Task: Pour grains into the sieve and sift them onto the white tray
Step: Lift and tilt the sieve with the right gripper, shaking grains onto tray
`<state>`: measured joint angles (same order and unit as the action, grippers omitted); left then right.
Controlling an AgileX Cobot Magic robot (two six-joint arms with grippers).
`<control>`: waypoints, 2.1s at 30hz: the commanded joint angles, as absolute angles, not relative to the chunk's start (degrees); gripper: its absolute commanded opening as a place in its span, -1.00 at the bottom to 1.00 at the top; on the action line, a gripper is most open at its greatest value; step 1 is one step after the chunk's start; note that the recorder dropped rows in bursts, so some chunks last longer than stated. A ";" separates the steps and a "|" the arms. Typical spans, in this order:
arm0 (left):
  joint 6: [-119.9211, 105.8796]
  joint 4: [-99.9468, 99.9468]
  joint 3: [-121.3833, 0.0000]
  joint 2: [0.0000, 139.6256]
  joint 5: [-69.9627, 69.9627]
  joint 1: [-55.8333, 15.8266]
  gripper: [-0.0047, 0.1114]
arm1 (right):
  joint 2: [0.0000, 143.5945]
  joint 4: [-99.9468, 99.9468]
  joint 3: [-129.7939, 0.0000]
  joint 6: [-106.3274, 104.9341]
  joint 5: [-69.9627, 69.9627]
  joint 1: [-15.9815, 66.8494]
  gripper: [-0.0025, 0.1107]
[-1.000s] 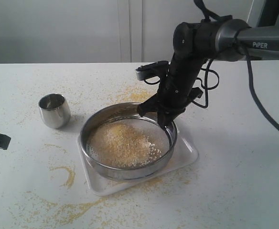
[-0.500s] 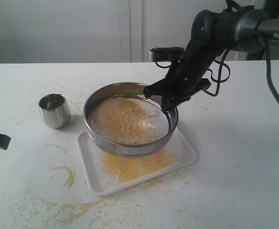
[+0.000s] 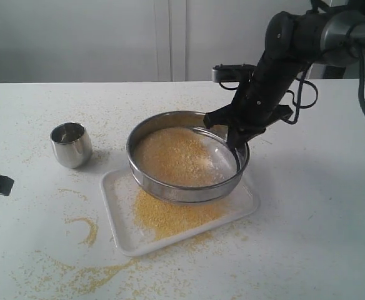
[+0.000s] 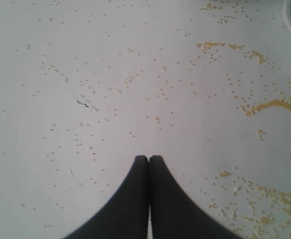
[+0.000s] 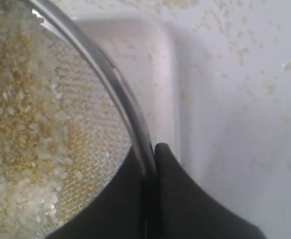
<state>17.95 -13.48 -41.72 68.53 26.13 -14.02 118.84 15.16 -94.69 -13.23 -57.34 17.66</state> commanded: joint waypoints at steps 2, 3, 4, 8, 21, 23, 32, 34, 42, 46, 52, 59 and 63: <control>17.96 -13.75 -41.35 67.97 26.57 -13.86 -0.92 | 117.89 12.65 -95.01 -10.80 -54.45 17.01 -0.96; 17.96 -13.75 -41.35 67.97 26.57 -13.86 -0.92 | 117.89 12.65 -94.58 -3.62 -53.14 16.94 -0.96; 17.96 -13.75 -41.35 67.97 26.57 -13.86 -0.92 | 118.02 14.18 -94.47 -3.58 -53.09 16.85 -0.96; 17.96 -13.75 -41.35 67.97 26.57 -13.86 -0.92 | 118.38 14.76 -94.60 -23.55 -57.24 17.55 -0.96; 17.96 -13.75 -41.35 67.97 26.57 -13.86 -0.92 | 118.47 11.67 -94.94 -24.63 -59.99 17.90 -0.96; 17.96 -13.75 -41.35 67.97 26.57 -13.86 -0.92 | 118.70 14.53 -94.55 -2.30 -56.56 17.26 -0.96; 17.96 -13.75 -41.35 67.97 26.46 -13.86 -0.92 | 118.55 16.37 -94.02 -5.47 -54.99 17.20 -0.96; 17.96 -13.75 -41.35 67.97 26.46 -13.86 -0.92 | 118.63 15.98 -94.17 -20.42 -58.40 17.33 -0.96; 17.96 -13.75 -41.35 67.97 26.59 -13.86 -0.92 | 117.74 16.63 -93.20 -26.79 -58.46 16.87 -0.96; 17.96 -13.75 -41.35 67.97 26.59 -13.86 -0.92 | 117.84 22.27 -93.50 -17.25 -56.17 16.56 -0.96; 17.96 -13.75 -41.35 67.97 26.59 -13.86 -0.92 | 117.34 19.99 -93.66 -10.61 -56.32 16.69 -0.96; 17.96 -13.75 -41.35 67.97 26.59 -13.86 -0.92 | 117.38 19.13 -93.14 -16.55 -58.81 17.23 -0.96; 17.96 -13.75 -41.35 67.97 26.59 -13.86 -0.92 | 116.73 10.27 -93.68 -16.32 -57.12 17.20 -0.96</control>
